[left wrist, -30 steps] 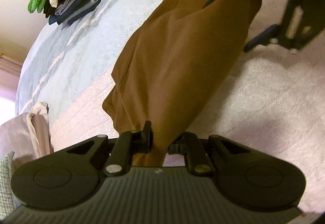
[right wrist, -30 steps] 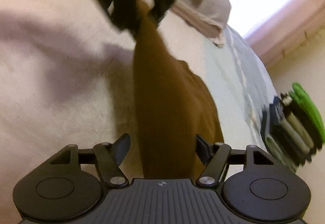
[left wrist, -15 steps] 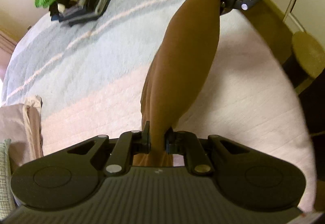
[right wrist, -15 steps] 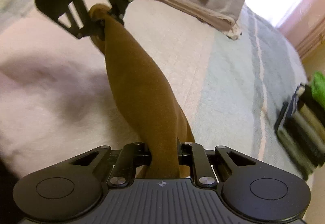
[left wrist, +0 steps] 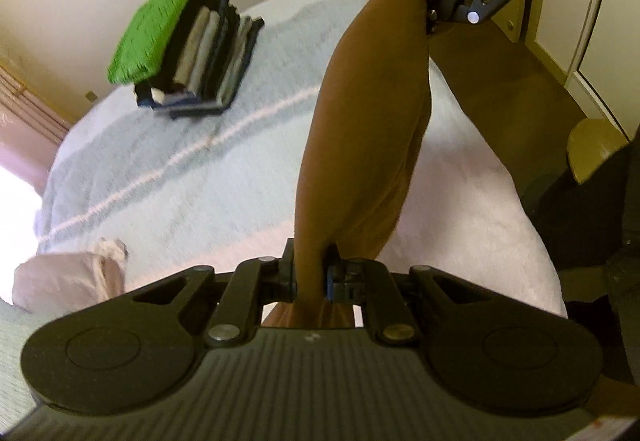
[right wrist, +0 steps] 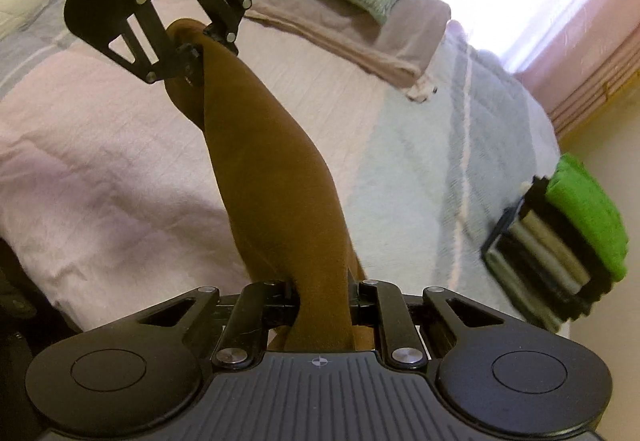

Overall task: Fold large clothes
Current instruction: 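Lift the folded shirt with both grippers and carry it toward the clothes stack, then lower the shirt onto the green knit item atop the stack with both grippers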

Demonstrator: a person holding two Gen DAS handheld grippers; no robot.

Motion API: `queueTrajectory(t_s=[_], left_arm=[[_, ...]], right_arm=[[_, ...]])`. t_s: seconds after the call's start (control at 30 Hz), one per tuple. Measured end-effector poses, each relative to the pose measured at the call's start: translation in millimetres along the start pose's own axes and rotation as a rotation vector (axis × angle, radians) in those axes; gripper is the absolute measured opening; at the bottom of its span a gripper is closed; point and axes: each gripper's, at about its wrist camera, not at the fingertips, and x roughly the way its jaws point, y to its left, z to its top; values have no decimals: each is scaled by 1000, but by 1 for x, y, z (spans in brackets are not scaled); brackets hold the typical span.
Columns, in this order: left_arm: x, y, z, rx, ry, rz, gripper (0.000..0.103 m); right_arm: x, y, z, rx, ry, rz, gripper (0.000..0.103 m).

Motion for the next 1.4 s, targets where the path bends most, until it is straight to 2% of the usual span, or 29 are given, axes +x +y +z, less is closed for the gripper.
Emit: queueTrajectory(t_s=[0.13, 0.23, 0.33, 0.5, 0.57, 0.67, 0.8, 0.87, 0.93, 1.0, 1.07, 1.13, 1.23, 1.33, 1.4], left_arm=[[2, 33, 51, 18, -14, 47, 10], [14, 66, 101, 18, -30, 96, 10], [35, 114, 162, -23, -46, 150, 10], [73, 217, 270, -131, -81, 263, 10], [85, 262, 310, -172, -107, 330, 10], [108, 319, 357, -160, -120, 470, 10], [160, 361, 389, -121, -142, 645, 10], [207, 362, 387, -104, -125, 672, 11], [270, 352, 376, -138, -85, 634, 12], [337, 331, 358, -157, -1, 576, 12], [379, 308, 344, -173, 51, 518, 12], [392, 284, 336, -135, 55, 568, 12], [389, 275, 339, -140, 40, 594, 12], [386, 274, 344, -124, 43, 592, 9], [381, 275, 345, -127, 46, 604, 7]], right_arm=[[-17, -49, -6, -7, -39, -10, 12], [-27, -106, -16, -22, -72, -25, 12], [-30, -185, -26, -61, -111, -31, 12], [-32, -349, -27, -169, -176, -60, 12], [-36, -416, -18, -210, -212, -114, 12], [-32, -506, -3, -254, -275, -210, 12], [-5, -587, 5, -338, -372, -364, 12], [26, -609, -7, -380, -422, -443, 12], [74, -618, -30, -420, -447, -492, 12], [137, -620, -60, -411, -407, -478, 12], [189, -617, -87, -376, -319, -414, 12], [215, -609, -110, -363, -281, -384, 13], [215, -599, -131, -379, -318, -408, 16], [210, -592, -138, -392, -313, -432, 16], [216, -600, -128, -377, -298, -429, 15]])
